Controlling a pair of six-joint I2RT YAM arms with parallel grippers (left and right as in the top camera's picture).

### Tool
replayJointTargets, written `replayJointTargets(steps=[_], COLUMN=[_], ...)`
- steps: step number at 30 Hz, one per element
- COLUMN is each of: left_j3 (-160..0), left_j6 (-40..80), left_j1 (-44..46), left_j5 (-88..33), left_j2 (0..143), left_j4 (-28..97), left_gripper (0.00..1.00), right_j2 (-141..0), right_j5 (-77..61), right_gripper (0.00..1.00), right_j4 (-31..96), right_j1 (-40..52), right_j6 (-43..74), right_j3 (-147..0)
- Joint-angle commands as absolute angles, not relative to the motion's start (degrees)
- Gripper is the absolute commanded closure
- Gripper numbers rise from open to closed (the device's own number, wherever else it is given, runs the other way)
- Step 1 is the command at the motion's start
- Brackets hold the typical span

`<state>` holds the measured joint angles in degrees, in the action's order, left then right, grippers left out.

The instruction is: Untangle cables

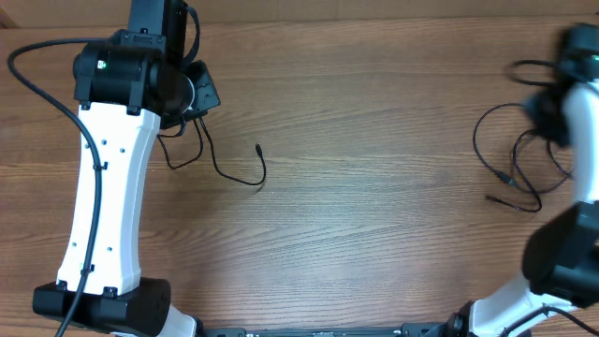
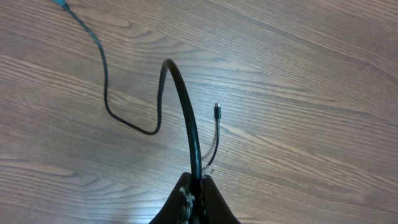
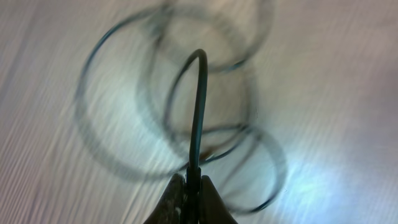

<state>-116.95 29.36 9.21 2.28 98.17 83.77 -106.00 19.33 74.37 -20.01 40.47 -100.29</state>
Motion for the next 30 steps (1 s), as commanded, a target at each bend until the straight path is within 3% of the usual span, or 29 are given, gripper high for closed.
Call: replayJointTargets(steps=[1, 3, 6, 9, 16, 24, 25, 28, 30], left_j3=[-116.92, -116.92, -116.92, -116.92, -116.88, -116.88, -116.88, -116.88, -116.88], left_j6=[28.29, 28.27, 28.12, 24.38, 14.98, 6.98, 6.74, 6.90, 8.56], left_j1=[10.61, 11.40, 13.17, 15.27, 23.62, 33.63, 34.06, 33.65, 32.82], left_j5=[1.37, 0.86, -1.54, -5.78, -19.90, -23.14, -21.76, -15.11, -10.87], left_j2=[98.61, 98.85, 99.09, 99.11, 99.24, 99.31, 99.31, 99.31, 99.31], left_j4=[82.54, 81.84, 79.81, 75.88, 65.91, 62.72, 62.76, 63.48, 64.42], left_gripper=[0.96, 0.96, 0.96, 0.96, 0.96, 0.94, 0.91, 0.68, 0.67], right_j2=[-105.56, -105.56, -105.56, -105.56, -105.56, -105.56, -105.56, -105.56, -105.56], right_j5=[16.21, 11.97, 2.74, -5.74, -8.64, -8.67, -8.64, -8.69, -8.69], right_gripper=[0.96, 0.87, 0.47, 0.29, 0.18, 0.16, 0.14, 0.09, 0.08], right_j4=[74.72, 74.56, 73.65, 71.72, 71.18, 70.59, 70.57, 71.55, 73.01], right_j1=[-27.11, -29.87, -32.73, -32.86, -28.27, -22.81, -22.20, -19.64, -18.09], right_j6=[39.99, 39.97, 35.09, 26.41, 21.91, 19.57, 19.31, 15.70, 13.67], right_j3=[-100.88, -100.88, -100.86, -100.84, -100.84, -100.84, -100.84, -100.84, -100.84])
